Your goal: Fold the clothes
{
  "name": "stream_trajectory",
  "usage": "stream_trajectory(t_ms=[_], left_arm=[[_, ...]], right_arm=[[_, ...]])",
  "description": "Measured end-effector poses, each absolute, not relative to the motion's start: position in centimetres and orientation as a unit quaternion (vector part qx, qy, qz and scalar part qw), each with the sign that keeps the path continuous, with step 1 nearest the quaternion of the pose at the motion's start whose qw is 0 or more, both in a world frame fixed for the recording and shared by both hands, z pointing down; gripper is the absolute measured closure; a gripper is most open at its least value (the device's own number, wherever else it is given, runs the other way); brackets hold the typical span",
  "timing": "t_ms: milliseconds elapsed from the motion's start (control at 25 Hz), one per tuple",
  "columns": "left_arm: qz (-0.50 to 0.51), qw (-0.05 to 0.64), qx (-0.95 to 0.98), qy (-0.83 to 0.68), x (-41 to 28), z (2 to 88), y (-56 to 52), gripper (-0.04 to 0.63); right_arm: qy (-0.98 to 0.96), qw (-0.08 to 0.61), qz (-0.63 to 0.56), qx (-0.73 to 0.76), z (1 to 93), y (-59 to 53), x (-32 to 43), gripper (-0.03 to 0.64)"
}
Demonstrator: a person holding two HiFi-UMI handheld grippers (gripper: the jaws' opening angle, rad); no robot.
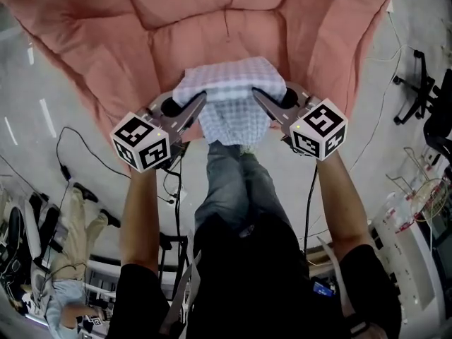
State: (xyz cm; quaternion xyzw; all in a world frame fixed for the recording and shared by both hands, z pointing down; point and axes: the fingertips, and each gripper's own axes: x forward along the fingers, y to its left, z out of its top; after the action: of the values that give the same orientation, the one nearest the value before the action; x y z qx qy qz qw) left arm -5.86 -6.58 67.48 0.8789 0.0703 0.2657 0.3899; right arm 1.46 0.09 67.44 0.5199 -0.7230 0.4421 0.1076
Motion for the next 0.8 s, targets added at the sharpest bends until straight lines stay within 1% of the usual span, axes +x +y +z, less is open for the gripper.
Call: stream_trajectory(t_ms=[200,360,600,800], left_arm=[[0.281,0.398,0.871,0.064,-8.6,68.0,-2.9,0.566],[0.294,0.396,0.868,0.06,-10.6,68.6,0.0,0.561],[0.315,0.383,0.866,0.065,-13.2,69.4,4.1,0.557],[0.331,0.378,0.862,0.066,-15.0,70.2,6.0,0.551]], right_arm=[[-0.725,0.133,0.451,0.504,67.8,3.9,-1.3,0.578],[-0.728,0.149,0.453,0.493,68.3,7.0,-3.2,0.565],[-0.741,0.178,0.444,0.471,69.2,10.9,-5.4,0.561],[-0.747,0.184,0.438,0.465,69.8,13.0,-7.2,0.561]])
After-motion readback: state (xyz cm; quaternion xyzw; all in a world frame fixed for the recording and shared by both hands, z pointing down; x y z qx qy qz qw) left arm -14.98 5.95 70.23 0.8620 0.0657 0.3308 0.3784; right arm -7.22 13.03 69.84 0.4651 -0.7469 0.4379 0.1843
